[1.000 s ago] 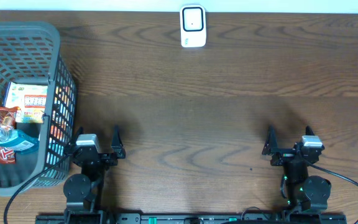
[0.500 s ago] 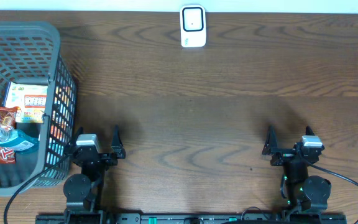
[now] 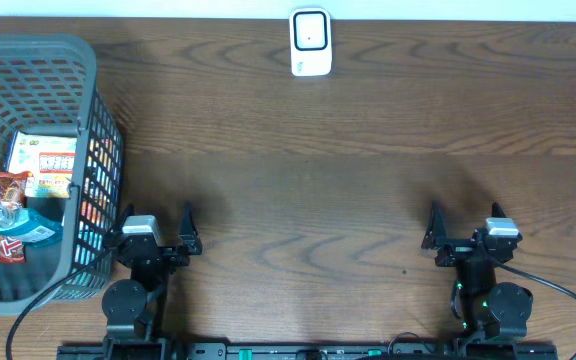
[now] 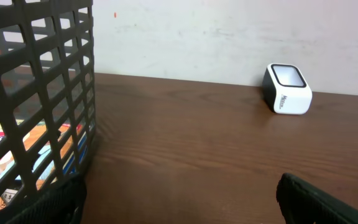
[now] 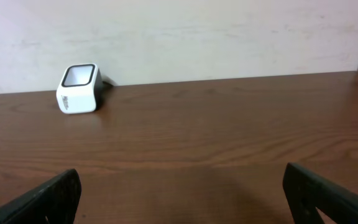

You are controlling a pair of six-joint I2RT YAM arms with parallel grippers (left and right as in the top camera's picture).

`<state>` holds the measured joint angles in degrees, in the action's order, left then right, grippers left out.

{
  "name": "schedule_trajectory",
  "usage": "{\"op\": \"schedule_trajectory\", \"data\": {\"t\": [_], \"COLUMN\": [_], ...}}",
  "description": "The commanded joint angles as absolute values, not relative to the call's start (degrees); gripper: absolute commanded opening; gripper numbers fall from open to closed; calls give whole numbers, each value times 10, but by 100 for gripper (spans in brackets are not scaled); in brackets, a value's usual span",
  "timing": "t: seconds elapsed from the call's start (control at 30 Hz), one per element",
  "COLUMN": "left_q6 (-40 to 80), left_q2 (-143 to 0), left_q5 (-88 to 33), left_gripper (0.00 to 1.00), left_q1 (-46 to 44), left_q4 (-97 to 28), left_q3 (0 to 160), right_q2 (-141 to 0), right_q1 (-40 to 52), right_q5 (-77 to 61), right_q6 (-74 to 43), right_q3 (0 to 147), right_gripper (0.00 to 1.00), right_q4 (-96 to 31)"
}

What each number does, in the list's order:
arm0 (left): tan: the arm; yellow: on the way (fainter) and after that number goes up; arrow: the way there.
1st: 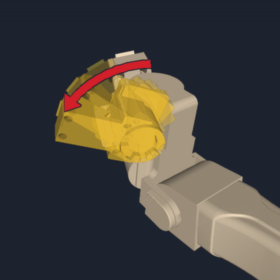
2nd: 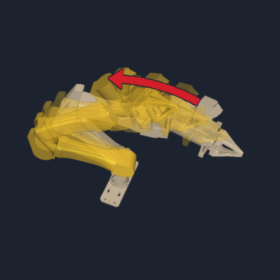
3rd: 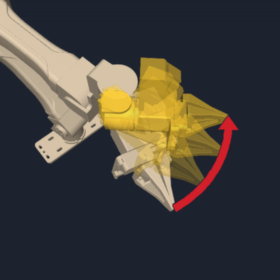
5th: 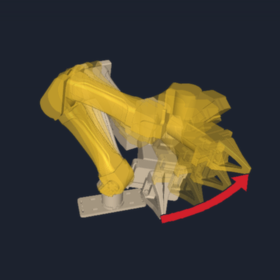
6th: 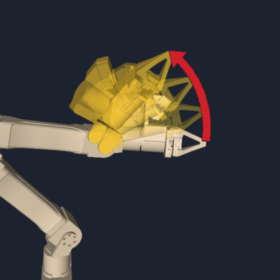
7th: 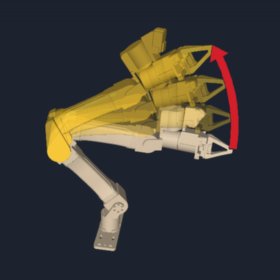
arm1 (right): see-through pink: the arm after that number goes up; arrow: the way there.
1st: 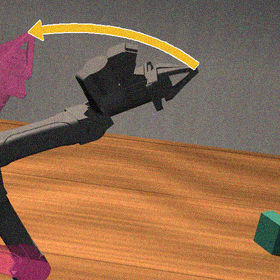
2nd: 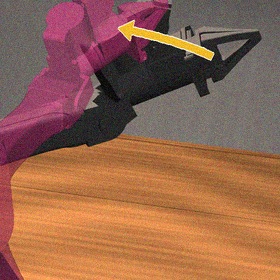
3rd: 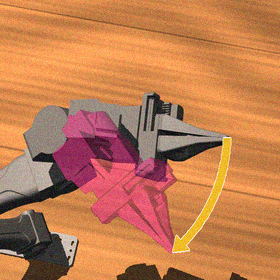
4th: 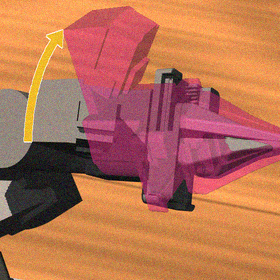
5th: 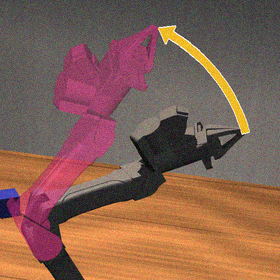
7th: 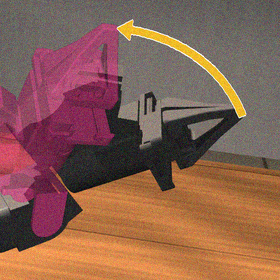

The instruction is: Scan the item barcode

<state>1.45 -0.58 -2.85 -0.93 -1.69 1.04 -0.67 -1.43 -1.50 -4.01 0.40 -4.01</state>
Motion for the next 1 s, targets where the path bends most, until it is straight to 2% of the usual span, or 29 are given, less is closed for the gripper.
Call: {"op": "schedule_trajectory", "data": {"t": [0.0,0.97], "left_q6": [11,25], "left_q2": [-3,-3], "left_q5": [-19,-22], "left_gripper": [98,98], "left_q1": [-11,-11], "left_q4": [-40,-40], "left_q3": [2,2], "right_q2": [-4,-4], "right_q1": [-8,-8], "right_q5": [-12,-12], "right_q6": [-33,-33], "right_q3": [3,3], "right_gripper": [99,99], "right_q4": [-43,-43]}}
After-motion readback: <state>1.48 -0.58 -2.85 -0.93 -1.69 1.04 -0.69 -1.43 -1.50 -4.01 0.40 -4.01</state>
